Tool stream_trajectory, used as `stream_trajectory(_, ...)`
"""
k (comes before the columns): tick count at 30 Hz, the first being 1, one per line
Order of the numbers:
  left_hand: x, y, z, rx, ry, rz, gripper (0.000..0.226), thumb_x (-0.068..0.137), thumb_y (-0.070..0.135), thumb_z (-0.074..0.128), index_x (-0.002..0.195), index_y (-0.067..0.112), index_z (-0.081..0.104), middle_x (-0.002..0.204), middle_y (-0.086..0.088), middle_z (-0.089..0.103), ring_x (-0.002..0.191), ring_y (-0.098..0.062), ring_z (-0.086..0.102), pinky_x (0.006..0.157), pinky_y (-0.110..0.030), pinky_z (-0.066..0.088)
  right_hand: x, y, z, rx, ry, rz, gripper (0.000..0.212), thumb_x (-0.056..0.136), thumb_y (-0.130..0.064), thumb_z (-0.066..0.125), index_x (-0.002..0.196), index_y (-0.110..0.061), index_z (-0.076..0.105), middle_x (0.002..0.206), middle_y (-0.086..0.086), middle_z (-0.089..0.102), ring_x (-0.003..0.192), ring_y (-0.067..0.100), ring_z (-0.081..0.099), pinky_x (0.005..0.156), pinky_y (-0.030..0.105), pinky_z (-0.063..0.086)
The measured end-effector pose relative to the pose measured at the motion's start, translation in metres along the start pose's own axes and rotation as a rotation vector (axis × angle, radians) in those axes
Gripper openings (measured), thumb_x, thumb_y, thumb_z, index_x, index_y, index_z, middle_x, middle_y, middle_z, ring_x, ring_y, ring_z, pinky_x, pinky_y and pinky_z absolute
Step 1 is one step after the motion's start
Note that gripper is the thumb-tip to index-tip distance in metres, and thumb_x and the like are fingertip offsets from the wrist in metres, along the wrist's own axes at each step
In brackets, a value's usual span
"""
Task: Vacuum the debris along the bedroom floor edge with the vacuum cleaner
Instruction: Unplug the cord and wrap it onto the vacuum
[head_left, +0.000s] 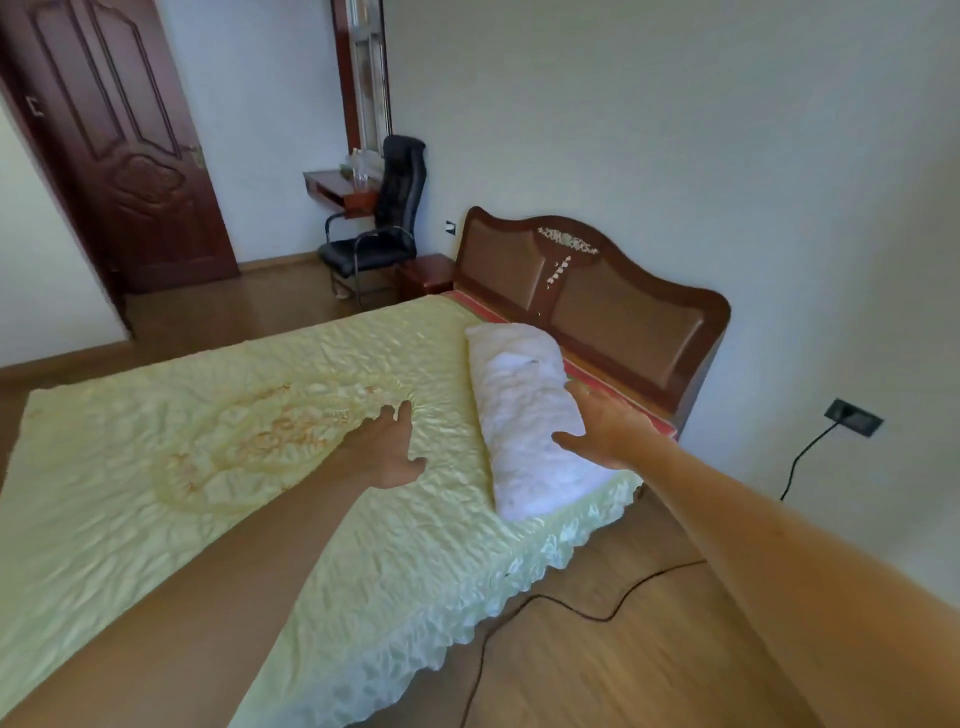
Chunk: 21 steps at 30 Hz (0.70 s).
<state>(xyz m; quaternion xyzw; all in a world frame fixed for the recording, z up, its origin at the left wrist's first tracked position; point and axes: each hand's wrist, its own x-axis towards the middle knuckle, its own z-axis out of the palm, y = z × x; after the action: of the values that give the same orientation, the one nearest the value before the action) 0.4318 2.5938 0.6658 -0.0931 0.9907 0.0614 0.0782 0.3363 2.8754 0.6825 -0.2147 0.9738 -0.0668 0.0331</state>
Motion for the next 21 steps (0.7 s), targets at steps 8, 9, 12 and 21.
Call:
stream_trajectory(8,0.023,0.13,-0.057,0.083,0.105,0.169,0.088,0.089,0.051,0.056,0.153,0.016,0.006,0.145,-0.014,0.031,0.123,-0.034,0.047,0.091,-0.043,0.047,-0.039,0.097,-0.052,-0.049,0.07,0.126,0.08,0.089,-0.062,0.052,0.15,-0.027,0.015,0.147,0.01,0.039,0.129,0.036,0.047,0.102,0.051,0.045)
stream_trajectory(9,0.026,0.147,-0.06,0.083,0.109,0.189,0.088,0.089,0.051,0.056,0.153,0.017,0.006,0.145,-0.014,0.031,0.123,-0.034,0.047,0.092,-0.043,0.047,-0.043,0.111,-0.056,-0.057,0.069,0.14,0.08,0.089,-0.063,0.052,0.15,-0.028,0.015,0.147,0.01,0.039,0.128,0.035,0.048,0.102,0.05,0.046)
stream_trajectory(12,0.036,0.201,-0.064,0.078,0.119,0.246,0.089,0.091,0.05,0.054,0.154,0.015,0.003,0.149,-0.013,0.027,0.126,-0.035,0.044,0.095,-0.043,0.047,-0.052,0.156,-0.071,-0.084,0.073,0.186,0.08,0.089,-0.064,0.051,0.151,-0.03,0.014,0.145,0.01,0.042,0.125,0.033,0.05,0.099,0.047,0.049)
stream_trajectory(21,0.082,0.336,-0.057,0.087,0.12,0.316,0.089,0.092,0.051,0.052,0.155,0.012,0.003,0.154,-0.013,0.023,0.133,-0.036,0.041,0.102,-0.044,0.043,-0.059,0.291,-0.109,-0.158,0.07,0.288,0.079,0.093,-0.058,0.05,0.154,-0.023,0.012,0.145,0.013,0.04,0.129,0.034,0.047,0.1,0.045,0.046)
